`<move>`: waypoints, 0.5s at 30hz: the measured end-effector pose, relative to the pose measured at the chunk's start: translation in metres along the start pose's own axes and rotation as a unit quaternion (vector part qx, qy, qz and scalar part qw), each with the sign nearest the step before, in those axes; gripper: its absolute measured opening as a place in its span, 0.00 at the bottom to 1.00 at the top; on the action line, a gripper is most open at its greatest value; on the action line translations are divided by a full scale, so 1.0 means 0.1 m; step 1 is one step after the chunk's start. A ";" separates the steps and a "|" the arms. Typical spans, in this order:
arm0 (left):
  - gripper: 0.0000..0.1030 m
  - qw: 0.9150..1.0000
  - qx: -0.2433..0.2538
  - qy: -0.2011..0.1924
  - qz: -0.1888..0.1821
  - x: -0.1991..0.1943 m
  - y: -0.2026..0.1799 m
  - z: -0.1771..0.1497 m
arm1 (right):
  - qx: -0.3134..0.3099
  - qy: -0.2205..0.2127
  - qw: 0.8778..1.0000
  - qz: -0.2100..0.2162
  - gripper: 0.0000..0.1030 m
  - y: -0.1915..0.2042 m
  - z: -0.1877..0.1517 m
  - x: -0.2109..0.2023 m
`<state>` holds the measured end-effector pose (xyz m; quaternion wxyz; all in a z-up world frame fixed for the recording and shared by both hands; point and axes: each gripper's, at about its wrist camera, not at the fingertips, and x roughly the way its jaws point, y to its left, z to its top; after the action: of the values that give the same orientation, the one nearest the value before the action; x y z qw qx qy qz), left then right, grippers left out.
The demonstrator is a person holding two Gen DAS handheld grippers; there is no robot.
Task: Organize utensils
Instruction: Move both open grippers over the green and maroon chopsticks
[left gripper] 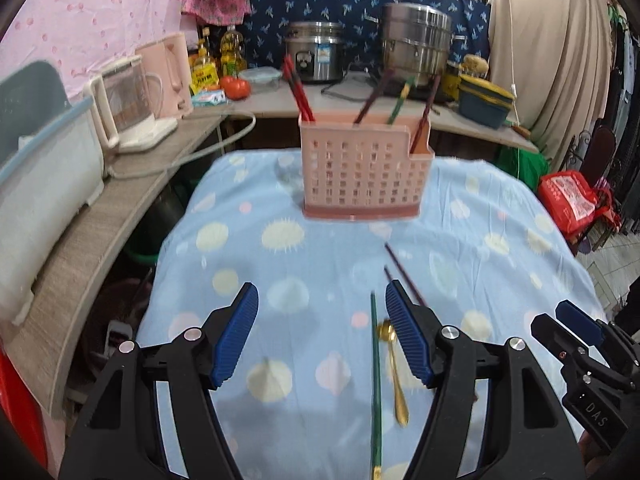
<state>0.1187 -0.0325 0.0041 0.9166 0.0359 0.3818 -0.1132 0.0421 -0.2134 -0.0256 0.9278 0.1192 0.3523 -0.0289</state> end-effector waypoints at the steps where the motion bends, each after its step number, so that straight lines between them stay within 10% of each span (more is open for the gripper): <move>1: 0.61 1.000 0.000 0.008 -0.001 0.03 0.00 -0.06 | -0.001 0.008 1.000 -0.002 0.46 -0.01 -0.08 0.02; 15: 0.61 0.996 0.009 0.090 -0.021 0.26 -0.10 -0.93 | -0.007 0.078 0.997 -0.023 0.46 -0.09 -0.65 0.38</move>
<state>0.0695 -0.0328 -0.0801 0.8758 0.0463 0.4620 -0.1318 0.0270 -0.2049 -0.0997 0.8972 0.1066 0.4268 -0.0387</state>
